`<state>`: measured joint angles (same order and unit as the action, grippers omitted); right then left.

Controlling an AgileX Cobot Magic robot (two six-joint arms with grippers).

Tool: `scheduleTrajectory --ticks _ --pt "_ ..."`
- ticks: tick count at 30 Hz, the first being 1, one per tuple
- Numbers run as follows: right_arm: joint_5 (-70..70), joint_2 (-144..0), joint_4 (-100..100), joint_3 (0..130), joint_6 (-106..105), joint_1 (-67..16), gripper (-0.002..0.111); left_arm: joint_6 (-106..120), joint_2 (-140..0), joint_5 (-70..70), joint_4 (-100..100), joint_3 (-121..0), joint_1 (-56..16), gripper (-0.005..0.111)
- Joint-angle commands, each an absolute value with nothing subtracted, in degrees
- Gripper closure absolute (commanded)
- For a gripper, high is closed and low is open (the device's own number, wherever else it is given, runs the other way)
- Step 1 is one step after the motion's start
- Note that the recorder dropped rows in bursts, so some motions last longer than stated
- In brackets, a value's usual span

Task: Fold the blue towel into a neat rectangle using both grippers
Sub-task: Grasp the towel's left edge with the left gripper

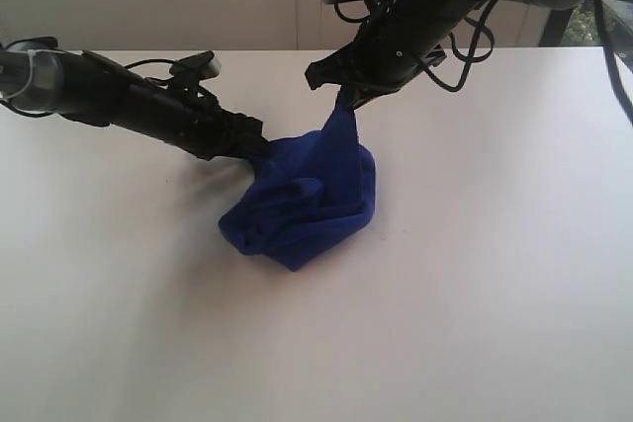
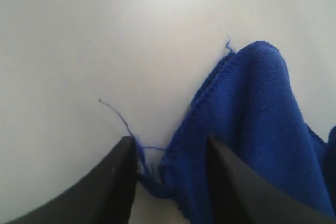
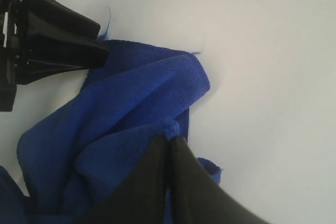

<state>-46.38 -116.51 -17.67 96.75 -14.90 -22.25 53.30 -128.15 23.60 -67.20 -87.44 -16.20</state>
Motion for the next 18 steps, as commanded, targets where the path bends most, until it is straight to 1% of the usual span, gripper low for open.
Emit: scheduleTrajectory --ticks 1,2,7,9,18 --pt "-45.87 -116.65 -17.77 96.48 -14.73 -22.27 0.108 56.34 -128.65 25.03 -66.60 -87.38 -17.45 0.067" --pt "-45.87 -116.65 -17.77 96.48 -14.73 -22.27 0.108 56.30 -128.65 25.03 -66.10 -87.38 -17.45 0.071" --pt "-45.97 -116.65 -17.77 96.48 -14.73 -22.27 0.108 56.72 -128.65 23.93 -65.86 -87.38 -17.45 0.100" --pt "-45.97 -116.65 -17.77 96.48 -14.73 -22.27 0.108 56.77 -128.65 23.45 -65.86 -87.38 -17.45 0.107" --pt "-45.97 -116.65 -17.77 96.48 -14.73 -22.27 0.108 56.41 -126.94 23.91 -65.86 -87.38 -17.11 0.107"
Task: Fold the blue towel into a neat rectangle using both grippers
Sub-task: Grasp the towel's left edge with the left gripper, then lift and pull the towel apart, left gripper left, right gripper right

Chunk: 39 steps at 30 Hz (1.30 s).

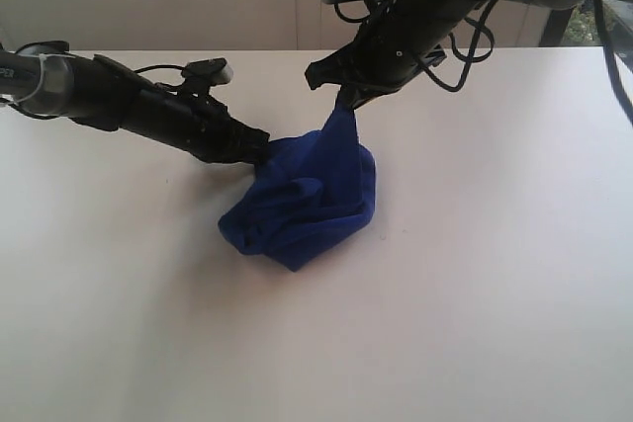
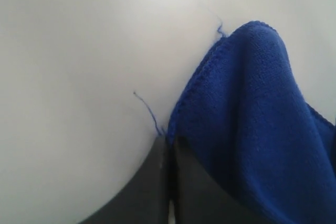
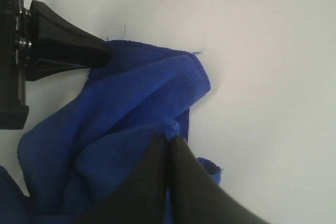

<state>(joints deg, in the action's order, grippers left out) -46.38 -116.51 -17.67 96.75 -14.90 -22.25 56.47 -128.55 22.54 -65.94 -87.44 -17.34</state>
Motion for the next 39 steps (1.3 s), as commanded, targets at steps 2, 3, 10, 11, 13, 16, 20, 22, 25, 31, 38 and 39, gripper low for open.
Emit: scheduleTrajectory --ticks 2,3,10,11,13,16,20,22,25,31,38,39 --pt "-46.14 -116.65 -17.66 96.48 -14.73 -22.27 0.108 56.41 -124.89 25.92 -65.73 -87.38 -16.67 0.107" --pt "-46.42 -116.65 -17.66 96.48 -14.73 -22.27 0.108 56.41 -123.89 26.84 -65.44 -87.38 -16.07 0.107" --pt "-49.69 -114.99 -11.48 96.48 -9.65 -22.16 0.108 45.62 -115.43 35.25 -51.88 -87.38 -11.21 0.107" --pt "-50.05 -114.53 -10.48 96.48 -8.58 -22.16 0.108 43.95 -114.41 36.80 -49.67 -87.38 -10.36 0.107" --pt "-50.70 -113.41 -9.52 96.48 -8.38 -22.16 0.108 41.48 -112.67 40.19 -46.97 -87.38 -8.98 0.107" --pt "-52.06 -112.01 -9.35 96.48 -8.21 -22.16 0.108 39.52 -110.11 44.95 -45.49 -87.25 -7.06 0.107" --pt "-53.94 -110.39 -7.74 96.48 -5.88 -22.16 0.108 38.18 -106.20 45.96 -44.54 -84.90 -5.98 0.107" --pt "-54.07 -109.80 -6.66 96.48 -4.29 -22.16 0.108 36.98 -103.99 45.57 -42.46 -83.56 -6.00 0.107" --pt "-54.89 -108.49 -5.90 96.48 -3.72 -22.16 0.108 35.82 -99.78 44.58 -38.83 -80.71 -6.00 0.107" --pt "-58.25 -105.51 -3.60 96.48 -3.07 -22.16 0.108 35.82 -91.22 42.73 -35.70 -74.40 -5.96 0.107" --pt "-60.35 -101.23 0.70 96.26 -1.19 -22.16 0.108 31.89 -81.33 42.45 -29.30 -70.26 -5.86 0.107" --pt "-60.24 -100.55 0.99 95.89 -1.19 -22.16 0.108 31.04 -80.12 42.45 -28.26 -69.96 -5.86 0.107"
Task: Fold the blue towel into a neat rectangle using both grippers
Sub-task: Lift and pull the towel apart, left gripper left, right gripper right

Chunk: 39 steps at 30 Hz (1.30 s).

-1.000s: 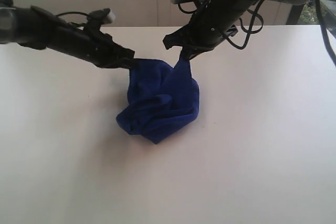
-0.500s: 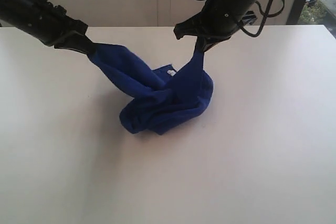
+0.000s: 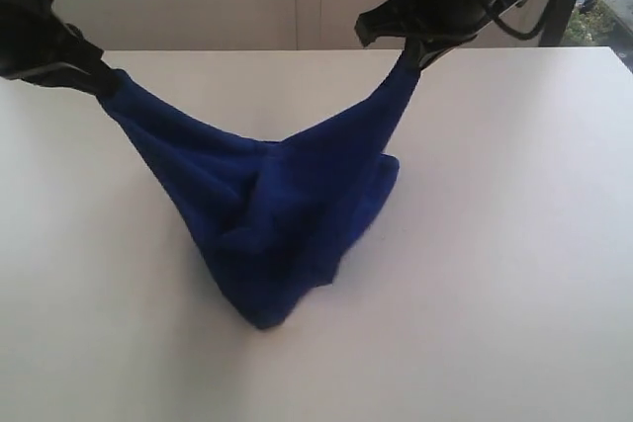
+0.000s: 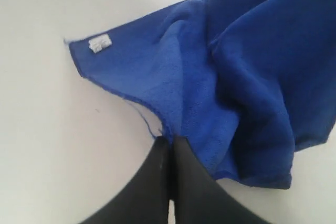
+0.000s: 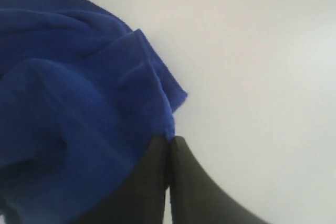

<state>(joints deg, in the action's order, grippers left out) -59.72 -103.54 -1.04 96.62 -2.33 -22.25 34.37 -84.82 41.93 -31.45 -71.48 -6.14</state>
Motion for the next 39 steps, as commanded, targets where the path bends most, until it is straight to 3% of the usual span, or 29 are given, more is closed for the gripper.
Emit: scheduleTrajectory --ticks 1,16,28,39 --pt "-60.14 -99.70 1.31 95.23 -1.19 -22.16 0.108 30.04 -79.19 42.45 -27.01 -69.67 -5.86 0.107" --pt "-57.60 -82.67 26.99 76.84 17.37 -22.16 0.108 14.80 -69.43 44.92 -7.47 -66.48 -5.86 0.107" --pt "-54.88 -80.13 26.95 69.83 20.28 -22.16 0.108 14.75 -69.38 57.49 -8.84 -65.59 -5.86 0.107" --pt "-44.58 -80.70 26.52 65.89 22.28 -22.16 0.108 14.75 -69.60 40.07 -13.51 -49.12 -5.86 0.107"
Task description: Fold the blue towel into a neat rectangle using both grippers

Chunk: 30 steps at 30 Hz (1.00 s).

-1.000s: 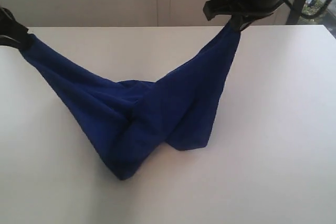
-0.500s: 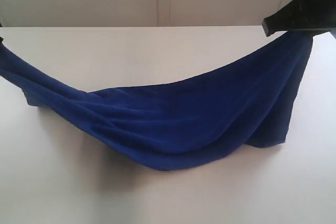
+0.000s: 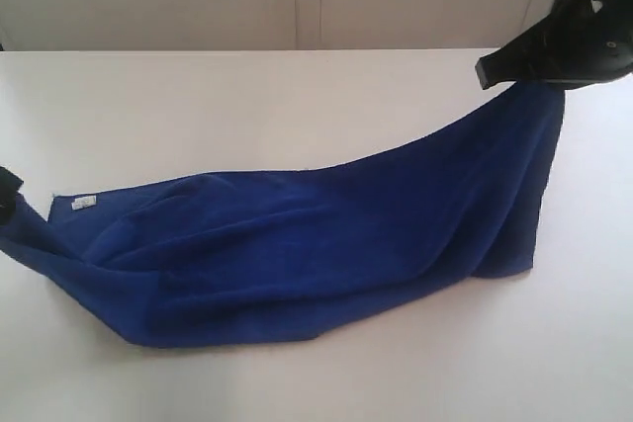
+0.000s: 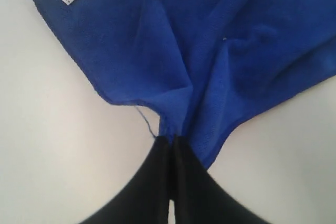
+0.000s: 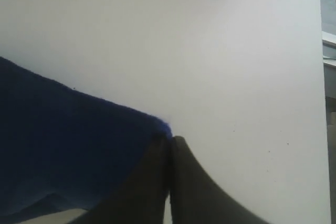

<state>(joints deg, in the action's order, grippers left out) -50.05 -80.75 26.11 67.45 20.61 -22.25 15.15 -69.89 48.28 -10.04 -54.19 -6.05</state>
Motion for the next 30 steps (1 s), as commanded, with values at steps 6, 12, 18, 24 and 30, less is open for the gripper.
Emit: scheduleTrajectory --ticks 6,12,18,24,30 --pt "-41.89 -86.16 27.18 65.59 23.57 -22.16 0.108 14.75 -74.79 28.70 -17.39 -41.84 -5.86 0.107" --pt "-43.01 -89.28 35.76 65.59 31.29 -21.61 0.108 19.55 -83.27 21.36 -27.05 -41.32 -6.07 0.107" --pt "-43.68 -89.50 41.29 65.59 33.67 -16.38 0.108 31.09 -89.27 17.70 -39.89 -41.32 -6.07 0.107" --pt "-40.86 -89.50 41.58 65.59 33.67 -11.14 0.108 45.11 -91.48 17.54 -55.16 -43.33 -6.07 0.107" --pt "-40.00 -89.50 40.70 65.59 34.82 -10.68 0.108 46.17 -91.96 17.38 -56.64 -44.14 -5.97 0.098"
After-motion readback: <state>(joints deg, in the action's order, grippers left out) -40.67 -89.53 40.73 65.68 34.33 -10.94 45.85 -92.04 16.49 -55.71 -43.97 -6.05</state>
